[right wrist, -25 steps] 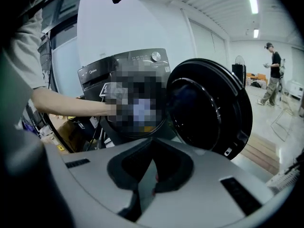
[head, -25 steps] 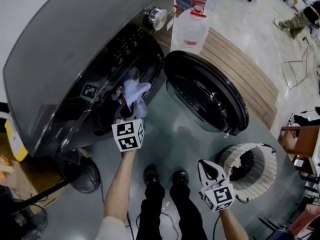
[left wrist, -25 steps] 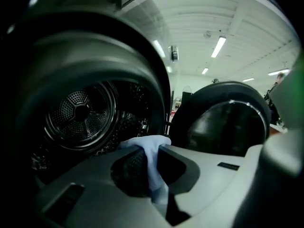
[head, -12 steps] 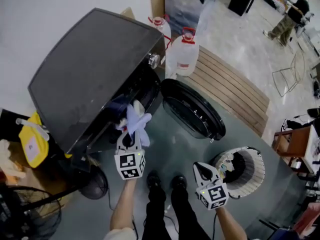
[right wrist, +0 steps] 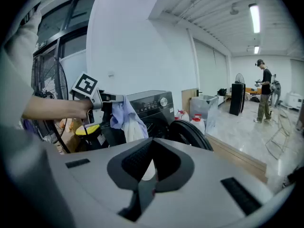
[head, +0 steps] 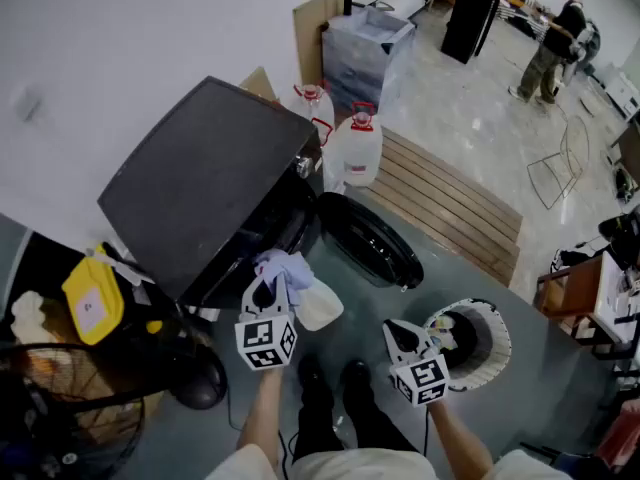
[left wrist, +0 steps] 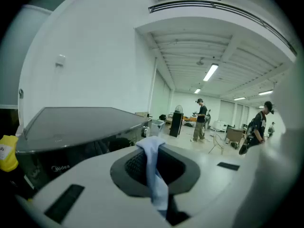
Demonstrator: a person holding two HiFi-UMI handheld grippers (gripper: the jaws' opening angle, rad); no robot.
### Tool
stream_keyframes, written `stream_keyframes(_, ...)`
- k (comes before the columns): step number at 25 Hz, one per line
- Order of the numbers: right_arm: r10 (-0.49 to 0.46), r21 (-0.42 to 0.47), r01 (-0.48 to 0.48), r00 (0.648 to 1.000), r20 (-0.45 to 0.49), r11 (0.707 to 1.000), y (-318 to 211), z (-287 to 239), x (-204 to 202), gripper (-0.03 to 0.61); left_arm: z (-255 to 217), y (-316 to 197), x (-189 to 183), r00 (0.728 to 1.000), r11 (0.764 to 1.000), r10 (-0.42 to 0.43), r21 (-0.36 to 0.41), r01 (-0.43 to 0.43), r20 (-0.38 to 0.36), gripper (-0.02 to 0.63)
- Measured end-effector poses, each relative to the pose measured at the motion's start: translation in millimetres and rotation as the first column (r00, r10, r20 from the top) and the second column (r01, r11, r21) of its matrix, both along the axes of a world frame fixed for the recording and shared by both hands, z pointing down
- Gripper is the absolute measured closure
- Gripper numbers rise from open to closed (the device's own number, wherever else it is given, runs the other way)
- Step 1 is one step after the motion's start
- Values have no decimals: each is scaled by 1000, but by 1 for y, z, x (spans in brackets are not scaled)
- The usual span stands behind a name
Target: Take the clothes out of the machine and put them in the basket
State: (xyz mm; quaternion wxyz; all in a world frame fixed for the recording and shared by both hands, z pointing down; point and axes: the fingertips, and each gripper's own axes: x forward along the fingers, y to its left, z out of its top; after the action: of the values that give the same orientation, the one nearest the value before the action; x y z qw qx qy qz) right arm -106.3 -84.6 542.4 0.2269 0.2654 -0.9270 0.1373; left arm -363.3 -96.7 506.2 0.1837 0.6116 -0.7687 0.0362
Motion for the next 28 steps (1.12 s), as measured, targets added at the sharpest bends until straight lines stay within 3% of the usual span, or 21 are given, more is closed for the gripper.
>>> stream_keyframes(3,19,26,-19,1000,8,999,1,-32,13,556,-52,7,12,1000,998,17,53,-17,7,581)
stream_keyframes(7,40,57,-41,999,24,998,4,-66,26,556,-122,13,25,996,990,48,127,-58,75,581)
stream_keyframes(14,47,118,-56,996,75,991,16,-114,38,557,-233,18,45,982,960,84,251,-125,167,581)
stream_keyframes(23,67,186,-91,989,132,978,17,-158,50,555,-338,9,100,950,892,177,366,-265,258,581)
stream_keyframes(28,112,214,-142,983,145,966,11,-172,68,557,-385,-1,142,926,832,264,422,-360,269,581)
